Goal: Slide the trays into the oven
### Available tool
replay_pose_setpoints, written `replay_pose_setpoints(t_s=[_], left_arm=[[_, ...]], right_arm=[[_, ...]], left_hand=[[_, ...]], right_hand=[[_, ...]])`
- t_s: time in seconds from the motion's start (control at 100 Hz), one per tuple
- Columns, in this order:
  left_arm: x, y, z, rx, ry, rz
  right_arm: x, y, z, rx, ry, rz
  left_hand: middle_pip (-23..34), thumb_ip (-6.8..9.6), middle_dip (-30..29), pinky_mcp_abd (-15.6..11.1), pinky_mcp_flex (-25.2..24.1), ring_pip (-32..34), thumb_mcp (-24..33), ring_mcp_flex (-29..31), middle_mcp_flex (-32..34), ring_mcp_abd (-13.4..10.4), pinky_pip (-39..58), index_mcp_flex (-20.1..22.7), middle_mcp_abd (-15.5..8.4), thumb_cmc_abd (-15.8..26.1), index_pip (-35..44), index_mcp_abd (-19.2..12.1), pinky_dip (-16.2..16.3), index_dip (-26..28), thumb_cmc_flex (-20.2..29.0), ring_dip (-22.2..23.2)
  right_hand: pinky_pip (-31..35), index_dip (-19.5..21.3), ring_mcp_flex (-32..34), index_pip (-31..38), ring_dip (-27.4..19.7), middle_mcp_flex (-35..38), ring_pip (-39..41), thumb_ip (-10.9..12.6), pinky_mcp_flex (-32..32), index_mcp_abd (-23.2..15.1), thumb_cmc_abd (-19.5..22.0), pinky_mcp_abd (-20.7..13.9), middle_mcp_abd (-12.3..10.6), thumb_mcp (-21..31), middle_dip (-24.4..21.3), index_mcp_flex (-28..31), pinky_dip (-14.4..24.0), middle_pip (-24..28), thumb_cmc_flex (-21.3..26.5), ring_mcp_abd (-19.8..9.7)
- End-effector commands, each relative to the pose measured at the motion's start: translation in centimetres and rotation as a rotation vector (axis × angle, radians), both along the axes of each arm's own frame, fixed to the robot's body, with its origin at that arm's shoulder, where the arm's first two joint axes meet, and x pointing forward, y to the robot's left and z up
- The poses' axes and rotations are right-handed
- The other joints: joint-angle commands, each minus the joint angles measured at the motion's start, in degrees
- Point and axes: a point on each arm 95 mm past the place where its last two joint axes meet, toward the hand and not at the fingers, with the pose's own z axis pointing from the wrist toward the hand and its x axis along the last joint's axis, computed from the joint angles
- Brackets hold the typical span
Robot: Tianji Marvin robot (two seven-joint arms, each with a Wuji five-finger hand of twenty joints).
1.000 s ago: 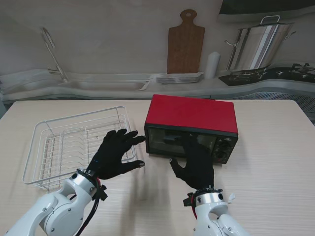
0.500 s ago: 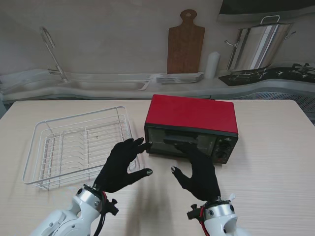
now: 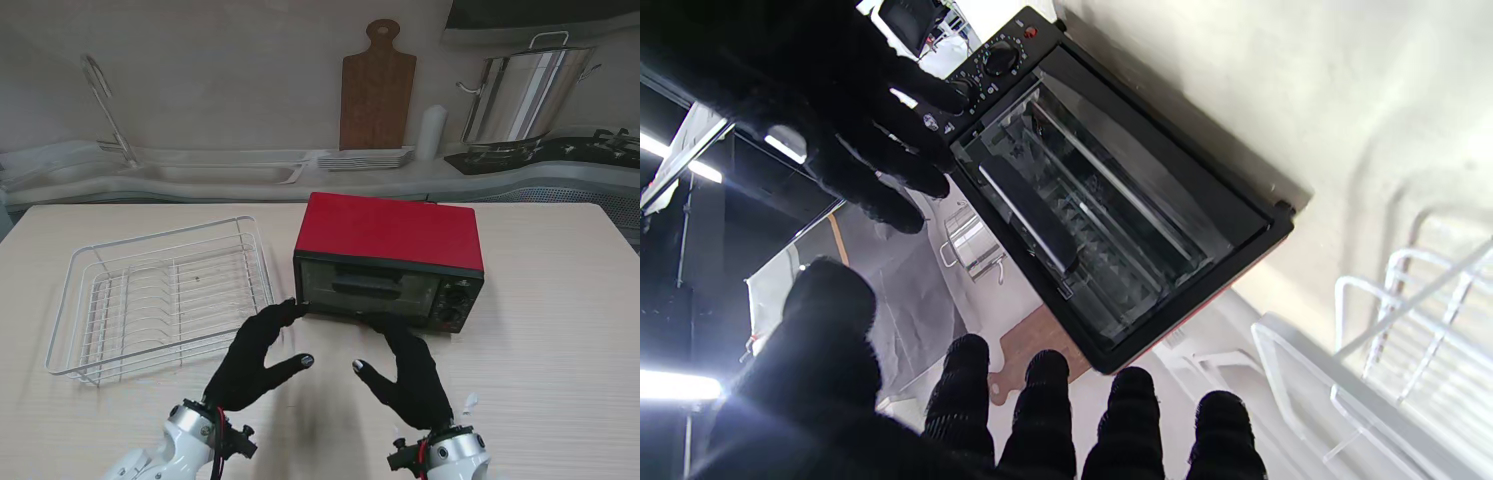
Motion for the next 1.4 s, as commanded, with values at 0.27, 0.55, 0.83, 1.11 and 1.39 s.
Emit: replay_pose_setpoints(t_s=[0.27, 0.55, 0.83, 1.11, 1.39], left_arm=[[0.3, -0.9, -1.7, -0.088, 0.067, -0.029], [-0.2, -0.9, -1.9, -0.080, 0.087, -0.007], [-0.3, -0.7, -2.3, -0.089, 0.096, 0.021], [-0.3, -0.8, -2.5, -0.109, 0.094, 0.017], [-0.6, -1.0, -2.4, -0.113, 0.083, 0.020]], right_arm=[[0.6, -0.1, -2.5, 0.073, 0.055, 0.066], [2.4, 0.2, -2.7, 0.120, 0.043, 0.113], [3.1, 0.4, -3.5, 0.139, 0.075, 0.125], [2.7, 0.0, -3.8, 0.151, 0.084, 0.132], [2.9, -0.6, -3.7, 0.159, 0.083, 0.130]], left_hand=[[-1.2, 0.86, -1.6, -2.6, -0.4, -1.8, -1.5, -3.2, -3.7, -2.4, -4.6, -2.7, -1.2, 1.5, 0.1, -1.9, -3.6, -1.4, 0.3, -0.8], [-0.7, 0.82, -1.5, -2.6, -0.3, -1.8, -1.3, -3.1, -3.3, -2.4, -4.9, -2.7, -0.8, 1.4, 0.7, -1.8, -4.6, -1.4, 0.4, -0.8], [-0.6, 0.80, -1.4, -2.8, -0.3, -1.8, -1.1, -3.2, -3.3, -2.5, -4.8, -2.8, -1.0, 1.3, 0.9, -1.9, -5.2, -1.5, 0.5, -0.8], [-0.3, 0.75, -1.2, -2.8, -0.2, -1.8, -0.8, -3.2, -3.0, -2.6, -4.8, -2.6, -1.0, 1.2, 1.6, -2.0, -5.8, -1.3, 0.8, -0.7], [-0.3, 0.70, -1.1, -2.8, -0.2, -1.8, -0.5, -3.0, -2.7, -2.5, -4.7, -2.5, -0.9, 1.0, 2.2, -1.9, -6.1, -1.3, 0.8, -0.6]], right_hand=[[-3.6, -0.7, -5.9, -0.8, -0.5, -4.6, -1.1, 3.2, -2.2, -5.8, 2.4, -3.5, -6.2, -5.5, -1.1, -7.0, -2.5, -1.2, -5.4, -5.1], [-6.1, -2.2, -6.1, -2.2, -1.0, -3.0, -1.8, 4.3, -1.8, -7.8, 3.2, -4.9, -8.5, -7.6, -2.5, -7.4, -4.3, -4.0, -5.7, -7.1], [-6.9, -2.5, -6.3, -2.8, -1.1, -2.2, -1.9, 4.6, -1.7, -8.2, 3.4, -4.6, -8.7, -8.2, -3.2, -6.6, -5.0, -5.6, -5.1, -7.0], [-7.1, -2.5, -6.2, -2.8, -1.0, -2.0, -1.8, 4.6, -1.8, -8.1, 3.5, -4.5, -8.8, -8.2, -3.1, -6.4, -5.3, -5.9, -5.0, -7.1], [-7.7, -2.5, -6.5, -2.9, -1.0, -2.1, -1.8, 4.4, -1.8, -8.6, 3.6, -4.3, -8.9, -8.7, -3.2, -6.8, -5.7, -6.2, -5.6, -7.2]])
